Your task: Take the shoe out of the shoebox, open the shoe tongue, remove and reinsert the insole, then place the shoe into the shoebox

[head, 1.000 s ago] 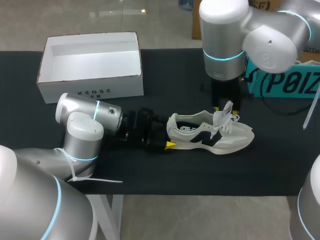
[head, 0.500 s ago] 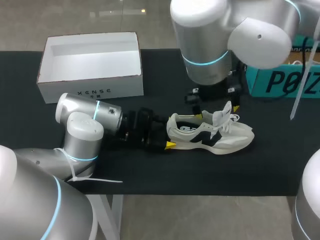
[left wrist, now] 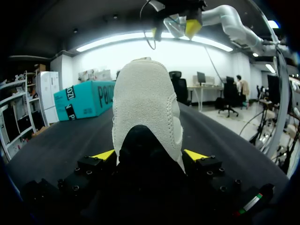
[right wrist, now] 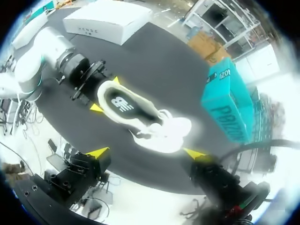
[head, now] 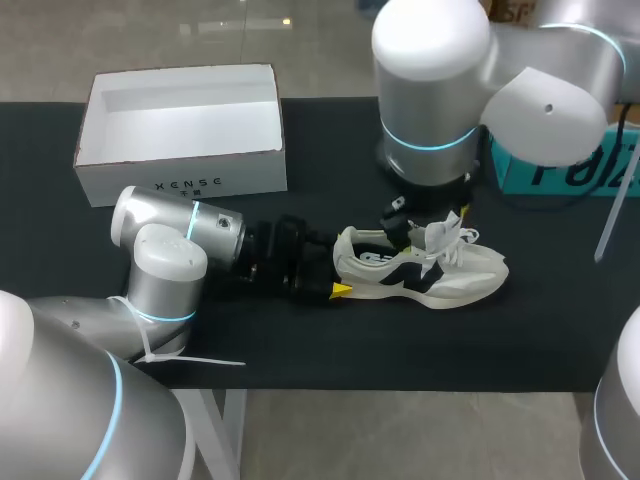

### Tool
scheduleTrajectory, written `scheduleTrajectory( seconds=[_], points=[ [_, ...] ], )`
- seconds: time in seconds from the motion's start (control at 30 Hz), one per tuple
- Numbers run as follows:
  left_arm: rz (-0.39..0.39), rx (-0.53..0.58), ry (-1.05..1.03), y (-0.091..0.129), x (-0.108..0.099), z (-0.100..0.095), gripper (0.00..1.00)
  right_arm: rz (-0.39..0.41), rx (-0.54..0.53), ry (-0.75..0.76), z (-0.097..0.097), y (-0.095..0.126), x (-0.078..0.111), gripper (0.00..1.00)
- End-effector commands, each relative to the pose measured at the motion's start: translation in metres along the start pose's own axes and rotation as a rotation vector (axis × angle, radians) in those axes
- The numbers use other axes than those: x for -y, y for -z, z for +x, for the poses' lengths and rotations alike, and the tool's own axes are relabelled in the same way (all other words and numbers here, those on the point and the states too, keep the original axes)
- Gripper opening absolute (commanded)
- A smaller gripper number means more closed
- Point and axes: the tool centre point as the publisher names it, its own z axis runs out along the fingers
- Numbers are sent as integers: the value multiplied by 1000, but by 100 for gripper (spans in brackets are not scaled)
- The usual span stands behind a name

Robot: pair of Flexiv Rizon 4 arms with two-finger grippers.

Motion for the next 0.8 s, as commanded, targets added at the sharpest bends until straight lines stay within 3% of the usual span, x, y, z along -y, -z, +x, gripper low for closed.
scheduleTrajectory(
  seconds=[0.03,0.17,0.4,0.47,0.53,0.8],
  points=[
    [-3,-3,0,0,-1,0,0,-65,-121,454,-6,-3,6,100],
    [-3,-3,0,0,-1,0,0,-65,-121,454,-6,-3,6,100],
    [-3,-3,0,0,-1,0,0,-98,-182,630,-3,-3,16,100],
    [-3,-3,0,0,-1,0,0,-95,-153,664,2,-1,16,100],
    [-3,-3,0,0,-1,0,0,-63,-95,560,0,0,9,100],
    [-3,-3,0,0,-1,0,0,-63,-95,560,0,0,9,100]
  ],
)
